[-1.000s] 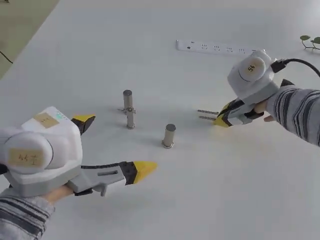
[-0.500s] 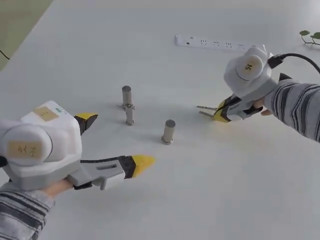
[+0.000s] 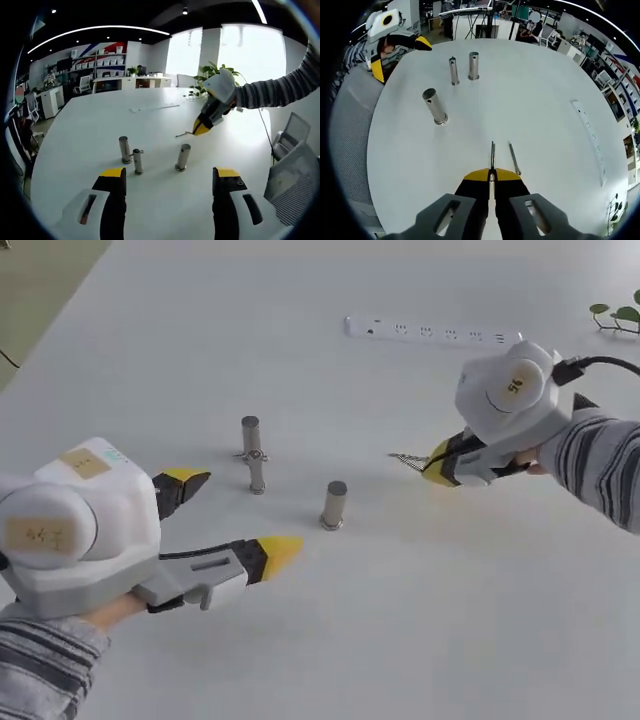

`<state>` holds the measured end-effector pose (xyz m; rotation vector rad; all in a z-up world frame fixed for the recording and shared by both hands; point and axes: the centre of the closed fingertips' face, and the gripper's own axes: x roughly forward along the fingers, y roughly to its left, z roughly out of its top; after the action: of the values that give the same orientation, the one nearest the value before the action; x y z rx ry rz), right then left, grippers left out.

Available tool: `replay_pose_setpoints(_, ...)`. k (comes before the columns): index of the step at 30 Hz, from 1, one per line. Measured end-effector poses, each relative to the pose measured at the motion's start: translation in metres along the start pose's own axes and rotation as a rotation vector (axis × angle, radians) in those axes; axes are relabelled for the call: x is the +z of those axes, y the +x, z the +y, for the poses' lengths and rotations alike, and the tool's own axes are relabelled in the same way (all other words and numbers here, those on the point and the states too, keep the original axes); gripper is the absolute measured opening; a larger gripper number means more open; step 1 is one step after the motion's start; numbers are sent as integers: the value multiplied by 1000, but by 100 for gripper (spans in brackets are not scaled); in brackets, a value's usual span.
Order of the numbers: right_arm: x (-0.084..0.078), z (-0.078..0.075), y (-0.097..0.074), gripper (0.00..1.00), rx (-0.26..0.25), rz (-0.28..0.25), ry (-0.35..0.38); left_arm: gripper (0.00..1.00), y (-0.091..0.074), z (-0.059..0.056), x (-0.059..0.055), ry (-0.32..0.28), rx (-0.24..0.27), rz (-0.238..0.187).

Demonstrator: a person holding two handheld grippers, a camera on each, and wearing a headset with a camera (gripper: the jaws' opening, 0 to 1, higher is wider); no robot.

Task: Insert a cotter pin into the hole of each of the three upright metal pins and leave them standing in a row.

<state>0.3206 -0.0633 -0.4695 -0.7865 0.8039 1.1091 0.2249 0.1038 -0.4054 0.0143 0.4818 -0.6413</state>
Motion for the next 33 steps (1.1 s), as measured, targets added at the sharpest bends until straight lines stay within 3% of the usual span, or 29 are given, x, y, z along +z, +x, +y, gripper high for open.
replay_pose_setpoints(2,9,7,-4,0,4,-42,-26,64,1,-4,1,-26,-23,0)
replay_pose_setpoints(8,23,22,-10,0,10,-98,-85,56,4,-14,5,-79,-63,-12)
replay_pose_setpoints(11,35,37,-18,0,11,-127,-141,53,6,-20,7,-94,-82,-11)
replay_pose_setpoints(17,52,54,-26,0,28,-192,-153,47,10,-30,12,-124,-127,-28)
replay_pose_setpoints(21,66,74,-34,0,43,-238,-177,43,12,-37,16,-126,-151,-37)
replay_pose_setpoints(33,82,108,-42,0,70,-286,-297,27,15,-54,18,-206,-222,-26)
